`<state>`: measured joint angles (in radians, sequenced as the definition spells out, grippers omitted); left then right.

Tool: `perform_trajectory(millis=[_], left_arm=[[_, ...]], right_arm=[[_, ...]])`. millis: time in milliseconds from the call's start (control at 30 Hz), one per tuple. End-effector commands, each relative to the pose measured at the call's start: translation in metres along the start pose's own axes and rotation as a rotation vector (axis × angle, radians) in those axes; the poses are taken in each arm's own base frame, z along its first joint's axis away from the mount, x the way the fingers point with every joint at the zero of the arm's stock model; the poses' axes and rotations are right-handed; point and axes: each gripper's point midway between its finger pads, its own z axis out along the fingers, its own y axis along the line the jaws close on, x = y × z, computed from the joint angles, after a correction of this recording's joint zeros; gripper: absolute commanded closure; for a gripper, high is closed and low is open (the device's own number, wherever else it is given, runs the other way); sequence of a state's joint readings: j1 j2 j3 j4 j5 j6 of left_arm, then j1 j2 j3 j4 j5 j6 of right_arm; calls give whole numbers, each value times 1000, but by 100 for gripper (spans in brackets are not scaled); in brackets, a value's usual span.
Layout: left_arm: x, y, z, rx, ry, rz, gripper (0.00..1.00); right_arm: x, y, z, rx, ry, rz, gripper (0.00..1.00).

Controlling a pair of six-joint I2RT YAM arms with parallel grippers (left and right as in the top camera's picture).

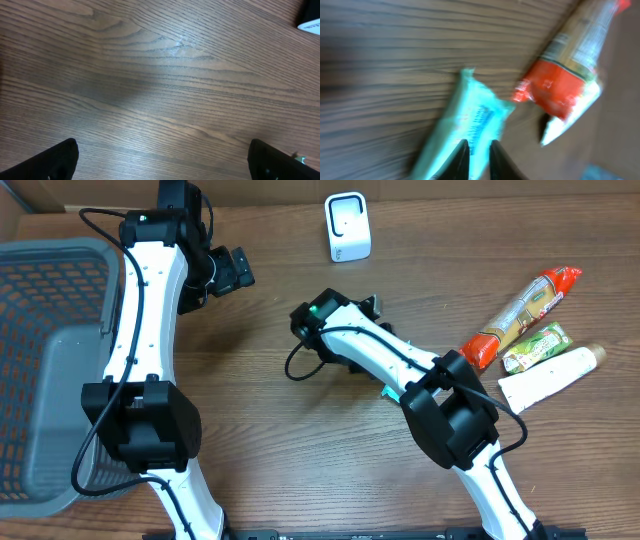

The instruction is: Scan the item barcode

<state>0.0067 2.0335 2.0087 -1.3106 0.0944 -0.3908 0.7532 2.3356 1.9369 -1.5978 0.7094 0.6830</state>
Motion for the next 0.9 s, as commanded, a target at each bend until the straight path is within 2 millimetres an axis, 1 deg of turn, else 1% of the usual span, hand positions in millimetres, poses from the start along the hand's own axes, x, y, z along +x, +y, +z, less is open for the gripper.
perform_trajectory(millis=[0,67,133,200,267,333,433,500,567,633,667,733,800,833,867], left_arm=[[1,-1,5,2,12,-17,1],[1,-1,5,2,12,-17,1],[1,-1,5,2,12,-17,0],[1,-1,5,2,12,-17,0],[1,-1,5,2,12,-17,1],[1,-1,5,2,12,-17,0],[1,-1,5,2,12,-17,0],[1,-1,5,2,12,-17,0],[1,-1,5,2,12,-17,0],[1,-1,5,2,12,-17,0],[1,-1,5,2,12,-17,1],[1,-1,5,2,12,-17,0],[1,-1,5,2,12,-17,0],[1,-1,5,2,12,-17,1],[1,-1,5,2,12,-17,0]], right_arm=[[6,32,2,-162,82,7,68],[5,37,4,-216,106,5,60],[8,38,9,-257,152,-11,35],[12,35,14,-291,213,8,22],[14,33,19,-330,279,76,19],[15,32,25,-361,333,141,19],[15,34,34,-415,384,184,25],[18,31,44,-407,405,196,30],[29,30,55,-398,453,194,33],[40,34,63,-396,486,185,37],[51,39,70,-395,510,171,43],[60,44,75,-402,530,157,54],[69,47,80,-406,545,124,76],[74,48,82,-413,549,88,96],[75,48,82,-419,547,72,96]])
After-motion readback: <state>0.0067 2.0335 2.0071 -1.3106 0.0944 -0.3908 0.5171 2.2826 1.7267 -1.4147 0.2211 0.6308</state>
